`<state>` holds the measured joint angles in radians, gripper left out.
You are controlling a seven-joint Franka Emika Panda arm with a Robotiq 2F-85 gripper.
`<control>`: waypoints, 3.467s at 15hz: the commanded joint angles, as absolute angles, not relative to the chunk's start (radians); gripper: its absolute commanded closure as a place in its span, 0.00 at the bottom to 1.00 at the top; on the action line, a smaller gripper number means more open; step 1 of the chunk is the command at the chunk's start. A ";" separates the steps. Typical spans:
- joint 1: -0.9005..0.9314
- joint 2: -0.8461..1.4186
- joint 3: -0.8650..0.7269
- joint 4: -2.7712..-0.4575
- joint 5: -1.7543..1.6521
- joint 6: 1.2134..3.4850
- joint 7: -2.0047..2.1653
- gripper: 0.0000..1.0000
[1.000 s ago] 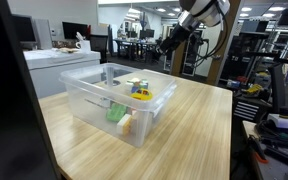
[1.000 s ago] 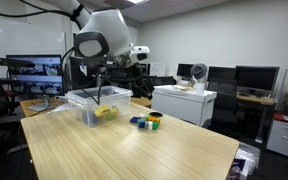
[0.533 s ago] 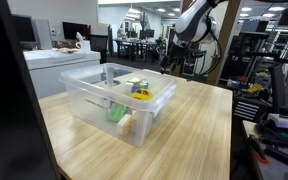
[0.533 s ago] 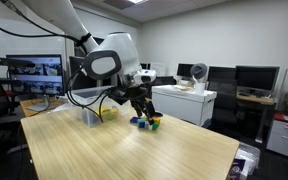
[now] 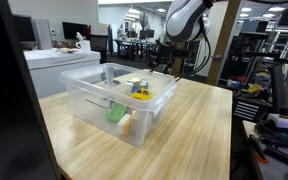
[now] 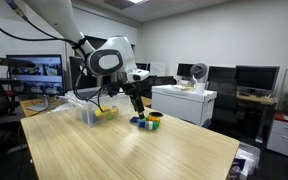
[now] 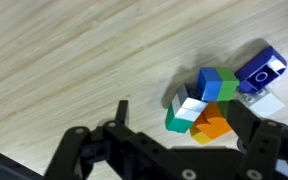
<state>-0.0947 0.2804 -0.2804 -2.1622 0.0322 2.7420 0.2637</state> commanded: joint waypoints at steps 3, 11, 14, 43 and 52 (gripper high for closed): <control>-0.020 0.360 -0.333 -2.074 -0.062 2.732 0.529 0.00; 0.076 0.520 -0.443 -1.951 -0.145 2.713 0.727 0.00; 0.093 0.573 -0.462 -1.907 -0.158 2.689 0.760 0.00; 0.113 0.181 -0.370 -2.227 -0.192 3.107 0.511 0.89; 0.347 -0.284 -0.232 -2.654 0.103 3.132 0.148 0.39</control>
